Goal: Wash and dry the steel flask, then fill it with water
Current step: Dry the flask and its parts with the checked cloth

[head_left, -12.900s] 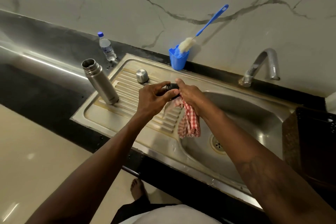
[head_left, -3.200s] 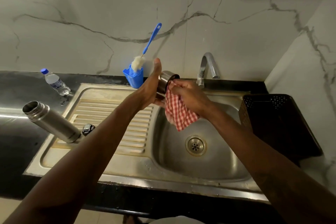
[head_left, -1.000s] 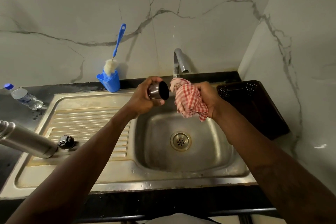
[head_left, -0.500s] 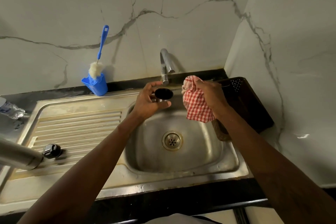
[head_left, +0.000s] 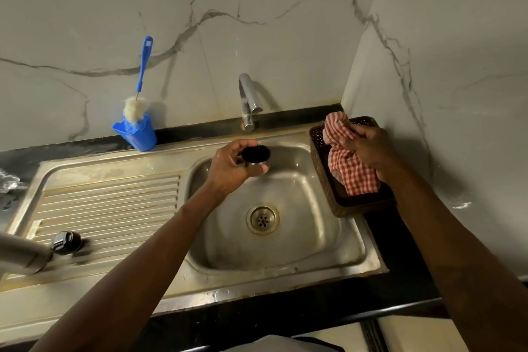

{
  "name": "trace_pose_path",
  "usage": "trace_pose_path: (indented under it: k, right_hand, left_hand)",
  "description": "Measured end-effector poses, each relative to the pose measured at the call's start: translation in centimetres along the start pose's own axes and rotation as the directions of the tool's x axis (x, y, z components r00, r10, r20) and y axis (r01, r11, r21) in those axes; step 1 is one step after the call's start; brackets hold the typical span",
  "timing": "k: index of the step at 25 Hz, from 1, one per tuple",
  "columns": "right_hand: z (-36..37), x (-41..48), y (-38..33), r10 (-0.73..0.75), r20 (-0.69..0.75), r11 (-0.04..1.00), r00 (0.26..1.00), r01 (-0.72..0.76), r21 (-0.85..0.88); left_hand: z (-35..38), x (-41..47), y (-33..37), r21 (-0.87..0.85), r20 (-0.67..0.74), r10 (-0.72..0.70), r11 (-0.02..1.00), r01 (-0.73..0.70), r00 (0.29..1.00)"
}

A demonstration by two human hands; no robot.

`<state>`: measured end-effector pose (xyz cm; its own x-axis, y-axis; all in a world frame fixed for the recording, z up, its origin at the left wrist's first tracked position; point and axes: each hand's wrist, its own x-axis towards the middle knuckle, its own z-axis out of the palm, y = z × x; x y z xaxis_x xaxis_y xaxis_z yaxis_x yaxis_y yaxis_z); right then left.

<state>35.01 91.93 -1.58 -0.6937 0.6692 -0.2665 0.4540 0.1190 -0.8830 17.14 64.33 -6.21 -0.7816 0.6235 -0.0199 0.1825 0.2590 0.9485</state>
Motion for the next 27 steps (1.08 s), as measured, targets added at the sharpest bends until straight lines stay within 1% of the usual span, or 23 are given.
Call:
trace_pose_path:
  k: [2,3,5,8,10,12,14,16,18,19,21,24,27]
  right_hand:
    - [0.7,-0.5,-1.4,-0.093,0.076,0.994,0.993,0.088,0.072]
    - [1.3,-0.8,-2.3,-0.131,0.116,0.984,0.984,0.115,0.136]
    - [2.8,-1.2,-3.9,-0.165,0.182,0.959,0.969,0.114,0.26]
    - [5.2,-1.3,-4.8,-0.198,0.246,0.946,0.949,0.12,0.3]
    - [7.5,-1.3,-4.9,-0.199,0.319,0.94,0.927,0.088,0.33]
    - [10.5,-1.5,-5.1,-0.202,0.396,0.936,0.896,0.057,0.347]
    - [13.8,-1.7,-5.5,-0.207,0.463,0.941,0.862,0.045,0.336]
    - [17.2,-2.2,-6.5,-0.208,0.525,0.945,0.825,0.031,0.325]
    - [20.4,-2.7,-7.5,-0.206,0.571,0.946,0.795,0.013,0.324]
    - [21.7,-3.0,-8.0,-0.206,0.591,0.945,0.78,0.002,0.327]
    - [24.4,-3.6,-8.8,-0.205,0.633,0.942,0.747,-0.025,0.335]
    - [27.9,-4.4,-9.7,-0.207,0.666,0.936,0.717,-0.053,0.349]
    - [30.6,-4.8,-10.2,-0.214,0.659,0.924,0.721,-0.07,0.376]
  left_hand:
    - [0.8,0.0,1.0,-0.018,-0.003,0.015,1.0,-0.015,1.0]
    - [1.1,0.1,1.4,-0.015,-0.007,0.023,1.0,-0.023,1.0]
    - [1.1,0.3,2.1,0.02,-0.029,0.041,0.999,-0.04,0.999]
    - [-1.3,0.0,1.3,0.094,-0.118,0.038,0.995,-0.027,0.992]
    - [-3.8,-1.1,-0.2,0.121,-0.23,-0.01,0.992,0.039,0.973]
    - [-6.7,-2.9,-2.1,0.133,-0.358,-0.066,0.984,0.121,0.931]
    - [-10.0,-5.0,-4.0,0.186,-0.482,-0.109,0.957,0.223,0.869]
    - [-13.4,-7.6,-6.0,0.226,-0.604,-0.147,0.911,0.345,0.784]
    - [-16.4,-10.3,-8.1,0.214,-0.686,-0.181,0.876,0.433,0.705]
    - [-17.6,-11.5,-9.1,0.207,-0.702,-0.198,0.862,0.463,0.684]
    - [-19.6,-13.9,-11.2,0.211,-0.71,-0.228,0.834,0.51,0.666]
    - [-21.6,-16.4,-13.9,0.255,-0.705,-0.214,0.814,0.522,0.676]
    - [-22.7,-17.2,-15.8,0.31,-0.685,-0.178,0.806,0.504,0.706]
